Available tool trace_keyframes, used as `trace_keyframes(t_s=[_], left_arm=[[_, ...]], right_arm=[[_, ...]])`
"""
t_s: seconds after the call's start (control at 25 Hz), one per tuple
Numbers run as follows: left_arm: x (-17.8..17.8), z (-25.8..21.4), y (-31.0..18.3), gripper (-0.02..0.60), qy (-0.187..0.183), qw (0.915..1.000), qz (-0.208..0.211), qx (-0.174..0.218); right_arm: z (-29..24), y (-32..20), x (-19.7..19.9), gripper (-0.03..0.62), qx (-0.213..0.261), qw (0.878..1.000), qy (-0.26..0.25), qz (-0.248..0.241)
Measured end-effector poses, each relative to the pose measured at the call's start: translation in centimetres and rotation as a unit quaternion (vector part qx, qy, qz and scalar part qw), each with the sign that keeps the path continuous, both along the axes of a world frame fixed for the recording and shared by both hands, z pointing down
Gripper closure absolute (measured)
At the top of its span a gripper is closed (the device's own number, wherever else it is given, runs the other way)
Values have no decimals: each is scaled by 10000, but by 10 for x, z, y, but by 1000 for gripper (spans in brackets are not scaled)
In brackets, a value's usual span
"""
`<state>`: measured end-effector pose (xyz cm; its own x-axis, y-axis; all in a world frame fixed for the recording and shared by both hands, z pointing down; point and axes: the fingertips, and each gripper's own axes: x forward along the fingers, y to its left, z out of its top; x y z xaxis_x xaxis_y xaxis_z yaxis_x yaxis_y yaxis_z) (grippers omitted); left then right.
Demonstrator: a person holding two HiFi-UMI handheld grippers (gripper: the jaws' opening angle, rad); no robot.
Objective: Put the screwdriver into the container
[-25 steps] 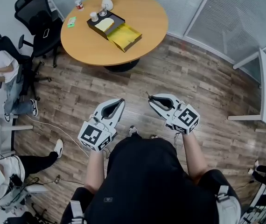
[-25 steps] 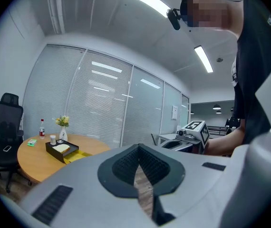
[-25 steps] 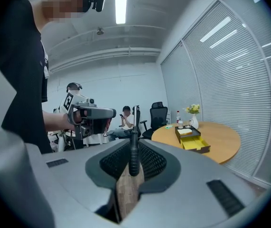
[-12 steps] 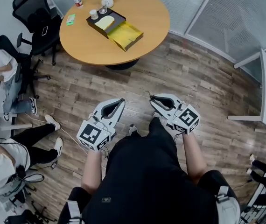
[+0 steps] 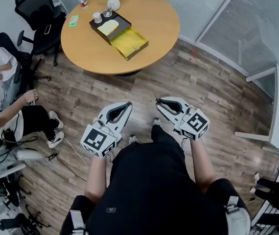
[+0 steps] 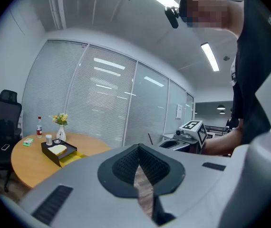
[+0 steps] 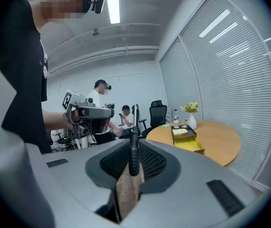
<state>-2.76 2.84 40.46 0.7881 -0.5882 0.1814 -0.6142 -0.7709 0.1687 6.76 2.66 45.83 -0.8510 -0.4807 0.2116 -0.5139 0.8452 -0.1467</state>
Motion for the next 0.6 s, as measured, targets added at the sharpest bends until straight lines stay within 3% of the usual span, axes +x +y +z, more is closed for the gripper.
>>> trace_keyframes(t_s=[0.6], left_arm=[[68, -2, -51, 577, -127, 9993, -339, 50]], right_arm=[[0, -61, 58, 543, 25, 9989, -183, -422]])
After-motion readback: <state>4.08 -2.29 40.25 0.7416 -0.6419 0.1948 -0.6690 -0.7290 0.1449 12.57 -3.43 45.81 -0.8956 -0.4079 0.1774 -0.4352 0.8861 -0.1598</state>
